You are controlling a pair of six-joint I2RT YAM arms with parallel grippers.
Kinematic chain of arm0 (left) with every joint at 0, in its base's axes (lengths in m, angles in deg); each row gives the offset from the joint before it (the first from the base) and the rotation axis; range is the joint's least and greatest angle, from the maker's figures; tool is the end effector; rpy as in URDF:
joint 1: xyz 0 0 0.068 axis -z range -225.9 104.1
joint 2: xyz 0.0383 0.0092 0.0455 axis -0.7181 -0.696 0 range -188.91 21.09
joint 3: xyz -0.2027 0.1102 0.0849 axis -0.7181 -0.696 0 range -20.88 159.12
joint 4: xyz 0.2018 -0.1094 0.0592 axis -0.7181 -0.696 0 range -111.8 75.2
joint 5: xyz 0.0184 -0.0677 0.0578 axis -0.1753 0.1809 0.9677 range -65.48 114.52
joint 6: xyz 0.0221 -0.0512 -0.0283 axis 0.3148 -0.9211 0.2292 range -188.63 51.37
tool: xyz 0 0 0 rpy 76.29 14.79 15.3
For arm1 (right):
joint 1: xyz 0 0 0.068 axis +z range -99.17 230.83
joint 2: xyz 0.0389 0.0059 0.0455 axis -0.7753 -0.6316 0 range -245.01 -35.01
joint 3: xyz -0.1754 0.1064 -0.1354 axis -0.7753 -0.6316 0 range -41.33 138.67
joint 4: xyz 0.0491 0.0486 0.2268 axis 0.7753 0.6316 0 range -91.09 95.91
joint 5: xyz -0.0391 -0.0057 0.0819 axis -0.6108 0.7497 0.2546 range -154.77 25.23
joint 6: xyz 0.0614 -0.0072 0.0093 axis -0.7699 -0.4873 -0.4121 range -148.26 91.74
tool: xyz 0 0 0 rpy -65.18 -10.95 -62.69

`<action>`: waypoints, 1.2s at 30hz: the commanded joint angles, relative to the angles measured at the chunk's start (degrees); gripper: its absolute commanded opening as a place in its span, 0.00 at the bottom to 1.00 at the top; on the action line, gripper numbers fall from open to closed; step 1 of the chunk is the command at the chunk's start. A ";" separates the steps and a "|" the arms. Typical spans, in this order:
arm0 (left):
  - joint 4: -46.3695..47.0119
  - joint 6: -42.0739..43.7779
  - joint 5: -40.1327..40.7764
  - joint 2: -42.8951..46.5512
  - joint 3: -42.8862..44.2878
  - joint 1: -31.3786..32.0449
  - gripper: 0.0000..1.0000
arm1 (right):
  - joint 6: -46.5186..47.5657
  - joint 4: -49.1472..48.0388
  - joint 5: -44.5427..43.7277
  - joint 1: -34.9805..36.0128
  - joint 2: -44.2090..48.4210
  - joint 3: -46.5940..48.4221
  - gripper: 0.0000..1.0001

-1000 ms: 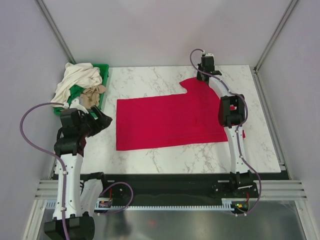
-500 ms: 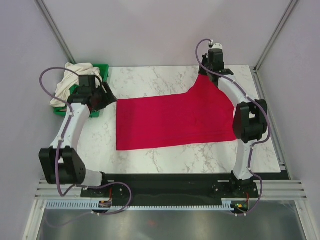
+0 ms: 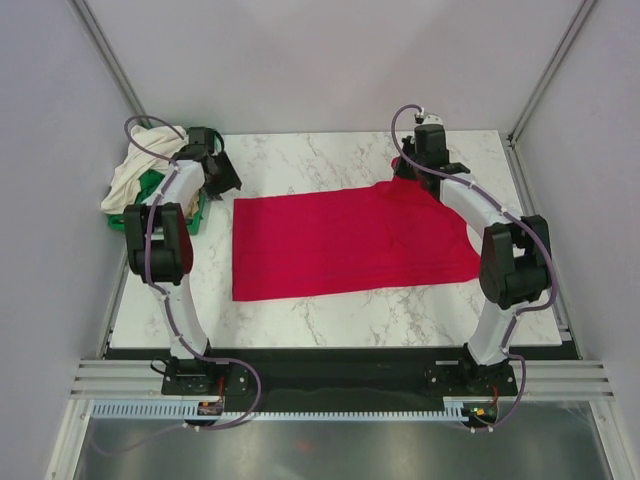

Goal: Fold and stack the t-shirts

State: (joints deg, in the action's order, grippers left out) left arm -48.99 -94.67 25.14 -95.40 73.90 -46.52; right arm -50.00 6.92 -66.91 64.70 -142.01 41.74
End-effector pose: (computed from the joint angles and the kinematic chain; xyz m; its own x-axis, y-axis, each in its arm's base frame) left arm 0.4189 0.0050 0.1988 -0.7365 -0.4470 -0.5077 -0.3787 0.8944 -0.2381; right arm 0.4048 0.0981 0.2409 -0.5545 0.2444 -0.7955 -0.0037 0.9552 0.2960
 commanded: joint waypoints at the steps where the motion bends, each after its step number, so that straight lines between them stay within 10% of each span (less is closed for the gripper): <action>1: 0.36 1.79 3.85 -3.21 3.65 0.01 0.67 | -1.64 -3.18 1.96 0.19 5.92 -1.76 0.00; 24: 0.36 0.82 6.06 -13.94 9.72 3.61 0.60 | 0.03 -3.09 1.96 0.20 7.07 -4.93 0.00; 36: 0.27 0.64 5.09 -10.53 8.41 3.87 0.02 | 0.47 -2.65 1.17 0.19 10.75 -6.07 0.00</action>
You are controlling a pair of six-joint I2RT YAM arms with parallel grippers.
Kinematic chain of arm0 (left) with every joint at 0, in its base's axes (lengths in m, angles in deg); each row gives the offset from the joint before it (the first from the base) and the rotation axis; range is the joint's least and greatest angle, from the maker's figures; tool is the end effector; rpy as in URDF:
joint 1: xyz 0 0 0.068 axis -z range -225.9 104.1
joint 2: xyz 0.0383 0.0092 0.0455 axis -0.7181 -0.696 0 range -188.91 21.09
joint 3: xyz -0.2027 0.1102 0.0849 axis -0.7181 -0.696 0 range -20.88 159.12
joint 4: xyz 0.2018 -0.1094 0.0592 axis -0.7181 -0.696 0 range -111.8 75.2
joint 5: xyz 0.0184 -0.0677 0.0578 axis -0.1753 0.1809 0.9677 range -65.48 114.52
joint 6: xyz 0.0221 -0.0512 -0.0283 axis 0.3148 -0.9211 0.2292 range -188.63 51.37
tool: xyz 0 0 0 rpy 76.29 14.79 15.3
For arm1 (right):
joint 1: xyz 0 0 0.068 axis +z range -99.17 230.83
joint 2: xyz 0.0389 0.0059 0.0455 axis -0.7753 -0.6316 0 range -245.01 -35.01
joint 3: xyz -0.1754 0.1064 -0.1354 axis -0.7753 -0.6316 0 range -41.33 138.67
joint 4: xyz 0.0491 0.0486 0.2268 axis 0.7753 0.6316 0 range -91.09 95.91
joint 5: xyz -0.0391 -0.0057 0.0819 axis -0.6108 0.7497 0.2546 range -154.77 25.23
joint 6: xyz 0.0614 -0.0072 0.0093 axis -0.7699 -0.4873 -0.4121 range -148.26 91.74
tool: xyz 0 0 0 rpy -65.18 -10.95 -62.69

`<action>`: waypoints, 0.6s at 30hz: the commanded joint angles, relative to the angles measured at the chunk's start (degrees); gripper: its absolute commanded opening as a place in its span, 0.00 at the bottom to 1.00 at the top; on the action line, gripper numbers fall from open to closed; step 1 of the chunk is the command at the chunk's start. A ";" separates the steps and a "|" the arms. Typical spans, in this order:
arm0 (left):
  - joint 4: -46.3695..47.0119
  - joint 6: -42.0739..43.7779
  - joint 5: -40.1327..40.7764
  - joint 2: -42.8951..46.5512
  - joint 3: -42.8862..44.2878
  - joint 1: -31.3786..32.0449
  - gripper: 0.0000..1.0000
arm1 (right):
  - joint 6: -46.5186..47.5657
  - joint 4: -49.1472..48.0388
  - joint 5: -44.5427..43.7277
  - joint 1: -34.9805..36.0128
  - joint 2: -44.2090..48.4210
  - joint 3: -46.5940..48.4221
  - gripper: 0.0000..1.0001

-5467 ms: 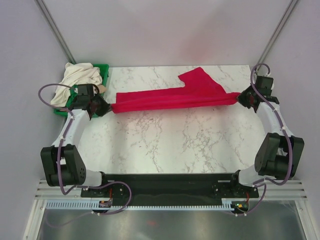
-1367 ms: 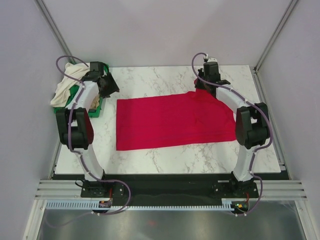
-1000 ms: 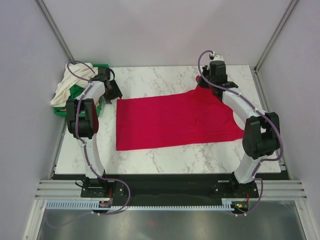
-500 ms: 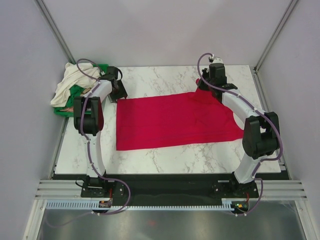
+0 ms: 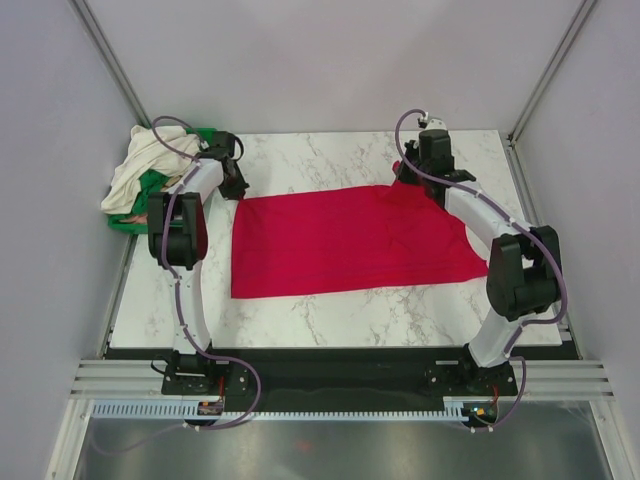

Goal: Fold and stack the t-shirts

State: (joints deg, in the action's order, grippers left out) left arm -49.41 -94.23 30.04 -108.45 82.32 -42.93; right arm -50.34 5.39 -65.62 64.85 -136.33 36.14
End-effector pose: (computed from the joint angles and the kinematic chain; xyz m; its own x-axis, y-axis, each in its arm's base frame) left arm 0.4515 -0.0189 0.1461 -0.7894 -0.3898 -0.4743 -0.3728 0.9182 -0.1340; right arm 0.3840 0.0951 0.2498 -0.5405 0.2525 -0.8026 -0.0288 0.9478 0.3176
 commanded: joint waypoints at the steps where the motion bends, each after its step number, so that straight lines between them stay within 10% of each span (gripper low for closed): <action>1: 0.60 0.12 0.46 3.66 -0.62 0.29 0.02 | 0.90 -1.12 -0.73 0.04 5.69 -0.91 0.00; 18: 7.27 -4.45 3.01 30.47 -28.30 0.29 0.02 | -1.82 -0.51 -13.83 -0.13 28.44 -25.43 0.00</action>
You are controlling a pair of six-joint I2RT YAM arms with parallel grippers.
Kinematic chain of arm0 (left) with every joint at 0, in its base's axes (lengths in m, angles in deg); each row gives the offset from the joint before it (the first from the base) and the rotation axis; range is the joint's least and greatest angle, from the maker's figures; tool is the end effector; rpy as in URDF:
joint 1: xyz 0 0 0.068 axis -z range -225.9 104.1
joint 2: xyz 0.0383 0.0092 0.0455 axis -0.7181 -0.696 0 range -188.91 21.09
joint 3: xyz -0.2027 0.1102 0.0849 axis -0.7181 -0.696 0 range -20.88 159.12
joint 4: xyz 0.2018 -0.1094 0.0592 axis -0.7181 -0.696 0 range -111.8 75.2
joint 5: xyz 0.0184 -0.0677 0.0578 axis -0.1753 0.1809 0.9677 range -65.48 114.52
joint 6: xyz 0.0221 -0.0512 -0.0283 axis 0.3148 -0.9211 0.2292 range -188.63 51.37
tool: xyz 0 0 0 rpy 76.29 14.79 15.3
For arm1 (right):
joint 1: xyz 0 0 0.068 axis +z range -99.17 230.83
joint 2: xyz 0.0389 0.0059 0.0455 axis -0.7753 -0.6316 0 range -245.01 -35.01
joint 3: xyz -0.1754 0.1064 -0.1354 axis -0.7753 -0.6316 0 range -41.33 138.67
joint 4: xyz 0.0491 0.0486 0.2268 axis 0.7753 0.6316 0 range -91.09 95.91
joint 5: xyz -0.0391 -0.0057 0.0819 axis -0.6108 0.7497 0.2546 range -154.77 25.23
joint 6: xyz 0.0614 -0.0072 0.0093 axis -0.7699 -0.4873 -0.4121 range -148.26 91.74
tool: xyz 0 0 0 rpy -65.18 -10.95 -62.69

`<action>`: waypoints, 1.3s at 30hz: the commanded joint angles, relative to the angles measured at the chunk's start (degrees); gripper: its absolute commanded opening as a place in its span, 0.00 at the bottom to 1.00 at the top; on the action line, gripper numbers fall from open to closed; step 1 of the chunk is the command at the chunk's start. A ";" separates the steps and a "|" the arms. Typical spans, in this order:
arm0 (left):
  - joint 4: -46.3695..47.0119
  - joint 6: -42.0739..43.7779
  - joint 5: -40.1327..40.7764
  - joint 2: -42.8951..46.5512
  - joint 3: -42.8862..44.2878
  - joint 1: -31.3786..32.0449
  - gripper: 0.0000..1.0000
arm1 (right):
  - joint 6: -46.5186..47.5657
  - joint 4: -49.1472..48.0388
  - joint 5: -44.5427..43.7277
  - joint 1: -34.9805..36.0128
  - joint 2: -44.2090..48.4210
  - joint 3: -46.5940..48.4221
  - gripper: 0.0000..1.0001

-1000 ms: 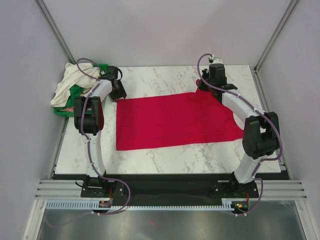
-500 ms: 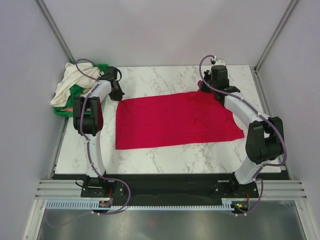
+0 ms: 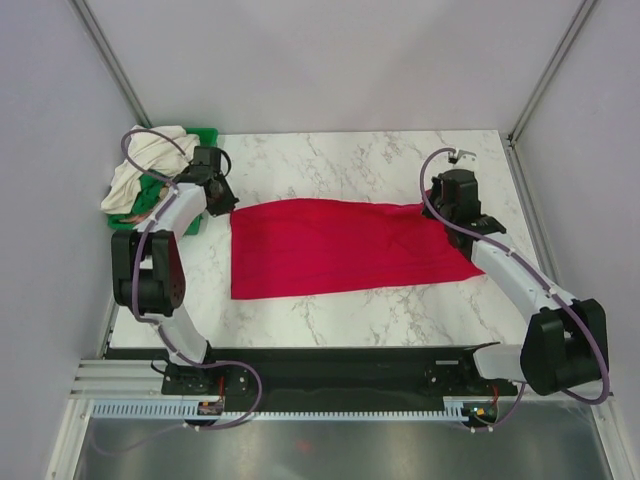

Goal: Fold and stack the t-shirts

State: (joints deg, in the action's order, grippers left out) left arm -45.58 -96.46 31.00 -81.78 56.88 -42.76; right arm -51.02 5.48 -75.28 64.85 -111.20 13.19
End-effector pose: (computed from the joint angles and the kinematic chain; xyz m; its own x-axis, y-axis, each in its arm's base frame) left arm 0.3639 -0.0146 0.2046 -0.7269 -0.4248 -0.5396 -0.3938 0.9016 -0.1792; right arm 0.2889 0.0631 0.2604 -0.4552 0.2785 -0.8457 0.1017 0.9599 0.2613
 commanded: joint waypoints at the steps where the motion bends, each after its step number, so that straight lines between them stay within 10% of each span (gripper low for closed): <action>1: 3.80 -2.40 1.96 5.91 -5.22 0.12 0.02 | -1.40 -0.24 -4.78 -0.13 3.76 -3.19 0.00; 18: 8.20 -2.66 1.08 19.27 -20.36 2.13 0.02 | -12.38 5.03 -13.56 -3.82 12.28 -13.74 0.00; 22: 8.02 -3.36 1.43 23.06 -24.40 2.75 0.23 | -15.63 5.38 -14.02 -4.97 14.13 -16.72 0.00; 24: 7.76 -4.07 1.52 25.16 -26.50 2.75 0.46 | -17.48 6.69 -14.63 -5.93 14.57 -17.43 0.11; 27: 7.93 -6.78 3.09 32.01 -32.12 2.75 0.79 | -19.68 6.53 -14.72 -7.78 16.15 -19.71 0.57; 39: 11.62 -4.51 3.01 25.81 -26.45 8.80 0.75 | -18.46 0.47 -2.16 -4.45 11.69 -17.00 0.62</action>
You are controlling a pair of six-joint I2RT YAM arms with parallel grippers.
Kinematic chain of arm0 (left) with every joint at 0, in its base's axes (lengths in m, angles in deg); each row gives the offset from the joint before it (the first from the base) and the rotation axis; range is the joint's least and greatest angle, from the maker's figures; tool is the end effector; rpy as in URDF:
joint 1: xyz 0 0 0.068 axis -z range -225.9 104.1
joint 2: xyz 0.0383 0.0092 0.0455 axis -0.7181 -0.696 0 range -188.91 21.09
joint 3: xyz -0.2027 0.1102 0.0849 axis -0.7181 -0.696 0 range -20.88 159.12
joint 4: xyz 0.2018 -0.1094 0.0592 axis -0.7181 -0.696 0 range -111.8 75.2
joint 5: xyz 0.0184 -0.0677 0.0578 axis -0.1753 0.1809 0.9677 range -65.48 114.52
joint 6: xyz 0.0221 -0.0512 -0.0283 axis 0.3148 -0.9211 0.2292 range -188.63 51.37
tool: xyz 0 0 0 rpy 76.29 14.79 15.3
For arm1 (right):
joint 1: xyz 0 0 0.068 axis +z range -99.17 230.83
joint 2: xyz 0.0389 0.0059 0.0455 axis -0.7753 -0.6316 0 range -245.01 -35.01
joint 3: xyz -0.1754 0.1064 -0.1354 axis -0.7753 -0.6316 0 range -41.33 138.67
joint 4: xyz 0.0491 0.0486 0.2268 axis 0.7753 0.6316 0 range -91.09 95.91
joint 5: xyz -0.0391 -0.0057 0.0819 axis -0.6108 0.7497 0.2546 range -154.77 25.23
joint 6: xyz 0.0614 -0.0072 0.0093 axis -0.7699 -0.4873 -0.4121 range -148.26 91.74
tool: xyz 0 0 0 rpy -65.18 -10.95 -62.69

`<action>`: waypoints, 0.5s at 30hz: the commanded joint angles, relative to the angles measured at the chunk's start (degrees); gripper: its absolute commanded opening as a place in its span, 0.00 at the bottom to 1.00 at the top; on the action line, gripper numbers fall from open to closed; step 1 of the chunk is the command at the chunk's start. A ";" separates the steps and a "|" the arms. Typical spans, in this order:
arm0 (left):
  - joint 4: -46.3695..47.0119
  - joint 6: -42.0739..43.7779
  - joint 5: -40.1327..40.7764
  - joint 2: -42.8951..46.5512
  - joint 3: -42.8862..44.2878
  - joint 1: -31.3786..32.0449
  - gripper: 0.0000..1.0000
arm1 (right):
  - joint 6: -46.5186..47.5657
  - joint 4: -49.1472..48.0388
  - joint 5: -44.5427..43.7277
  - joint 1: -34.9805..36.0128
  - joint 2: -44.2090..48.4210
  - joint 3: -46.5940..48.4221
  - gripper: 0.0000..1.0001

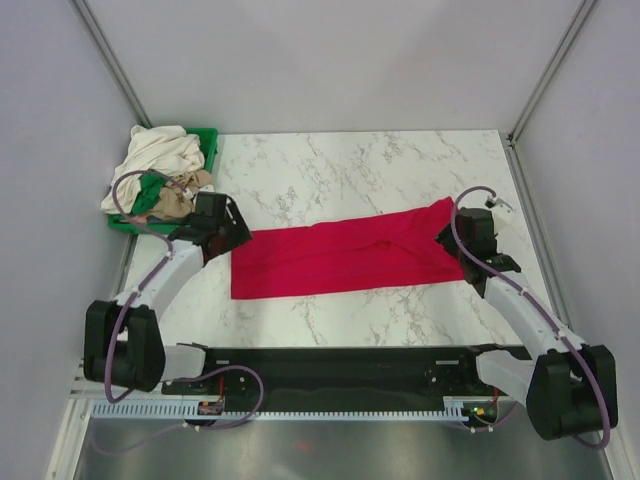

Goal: Fold and stack the t-shirts

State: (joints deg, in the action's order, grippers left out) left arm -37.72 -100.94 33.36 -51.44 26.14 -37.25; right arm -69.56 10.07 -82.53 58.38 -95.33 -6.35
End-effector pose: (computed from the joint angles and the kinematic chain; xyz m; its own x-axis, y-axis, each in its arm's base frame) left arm 0.2510 -0.0308 0.2079 -0.6506 -0.4353 -0.6223 -0.3550 0.8987 -0.2575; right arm 0.2225 0.0148 0.2081 -0.3652 0.5857 -0.7236 0.4778 0.7850 0.3943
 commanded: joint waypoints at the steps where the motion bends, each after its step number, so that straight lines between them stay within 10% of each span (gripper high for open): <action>1: 3.76 0.23 0.13 -6.29 5.26 3.92 0.75 | -0.10 -4.04 5.54 2.46 -6.46 3.94 0.62; 15: 1.39 3.05 -3.04 -25.20 12.57 6.65 0.67 | -2.20 -4.14 6.33 2.47 -44.34 23.79 0.57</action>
State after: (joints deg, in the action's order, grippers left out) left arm -36.05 -99.98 31.33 -76.60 37.66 -30.80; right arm -70.08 5.72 -77.37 60.94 -132.33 11.16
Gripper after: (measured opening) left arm 0.676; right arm 0.578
